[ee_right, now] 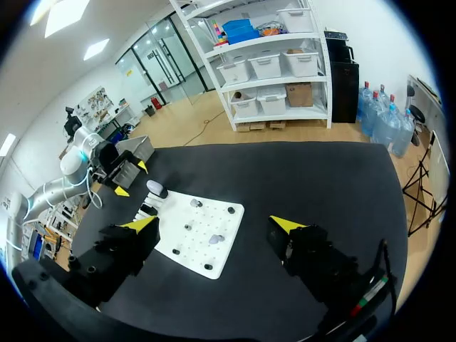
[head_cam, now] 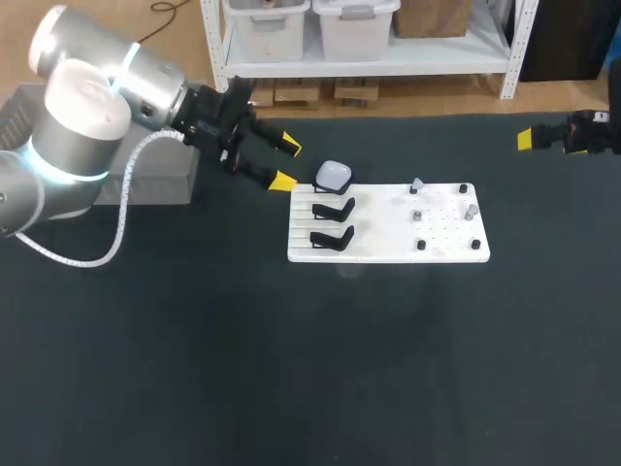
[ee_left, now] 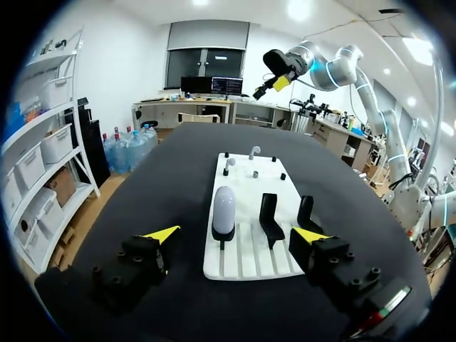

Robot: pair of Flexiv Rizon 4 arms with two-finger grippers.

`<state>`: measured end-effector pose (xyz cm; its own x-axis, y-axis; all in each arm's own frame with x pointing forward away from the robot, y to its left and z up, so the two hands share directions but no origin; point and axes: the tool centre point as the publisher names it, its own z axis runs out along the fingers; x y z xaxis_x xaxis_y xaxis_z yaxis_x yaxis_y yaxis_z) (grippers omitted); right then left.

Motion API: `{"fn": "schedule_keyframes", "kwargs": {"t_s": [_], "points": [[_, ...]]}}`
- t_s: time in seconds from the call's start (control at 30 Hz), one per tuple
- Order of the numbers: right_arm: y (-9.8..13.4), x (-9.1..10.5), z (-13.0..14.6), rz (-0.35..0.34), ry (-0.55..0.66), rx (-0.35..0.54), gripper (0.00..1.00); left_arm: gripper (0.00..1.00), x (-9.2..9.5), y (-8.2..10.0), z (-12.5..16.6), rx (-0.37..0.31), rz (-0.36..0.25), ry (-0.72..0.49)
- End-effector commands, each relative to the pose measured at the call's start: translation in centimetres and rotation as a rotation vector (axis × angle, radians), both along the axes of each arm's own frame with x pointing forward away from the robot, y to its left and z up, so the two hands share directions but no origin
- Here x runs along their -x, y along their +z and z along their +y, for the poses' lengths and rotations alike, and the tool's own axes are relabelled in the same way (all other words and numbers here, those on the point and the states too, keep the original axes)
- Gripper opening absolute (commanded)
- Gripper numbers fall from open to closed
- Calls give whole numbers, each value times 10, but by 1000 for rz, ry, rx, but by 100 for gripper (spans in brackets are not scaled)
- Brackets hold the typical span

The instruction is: Pick up each earbud case from the left stands, insert the matching earbuds, close the lid, and place the case in the box.

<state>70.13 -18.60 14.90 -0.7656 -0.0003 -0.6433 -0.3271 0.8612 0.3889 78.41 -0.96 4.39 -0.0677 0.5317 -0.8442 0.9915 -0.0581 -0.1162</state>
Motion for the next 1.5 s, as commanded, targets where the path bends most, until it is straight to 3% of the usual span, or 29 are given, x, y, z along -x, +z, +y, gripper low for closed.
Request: {"fn": "schedule_keyframes", "kwargs": {"t_s": [0.03, 0.3, 0.67, 0.87, 1.07, 1.5], "points": [[0, 0, 0, 0, -2, 2, 100, 100, 11, -5, -5, 6, -19, 20], [0, 0, 0, 0, -2, 2, 100, 100, 5, -16, -17, 13, -28, 17], [0, 0, 0, 0, -2, 2, 100, 100, -5, -18, -28, 20, -22, 1], [0, 0, 0, 0, -2, 2, 100, 89, -8, -20, -35, 25, -19, -3], [0, 0, 0, 0, -2, 2, 100, 92, -14, -22, -38, 31, -21, 6], [0, 0, 0, 0, -2, 2, 100, 80, -17, -25, -45, 32, -20, -11]]}}
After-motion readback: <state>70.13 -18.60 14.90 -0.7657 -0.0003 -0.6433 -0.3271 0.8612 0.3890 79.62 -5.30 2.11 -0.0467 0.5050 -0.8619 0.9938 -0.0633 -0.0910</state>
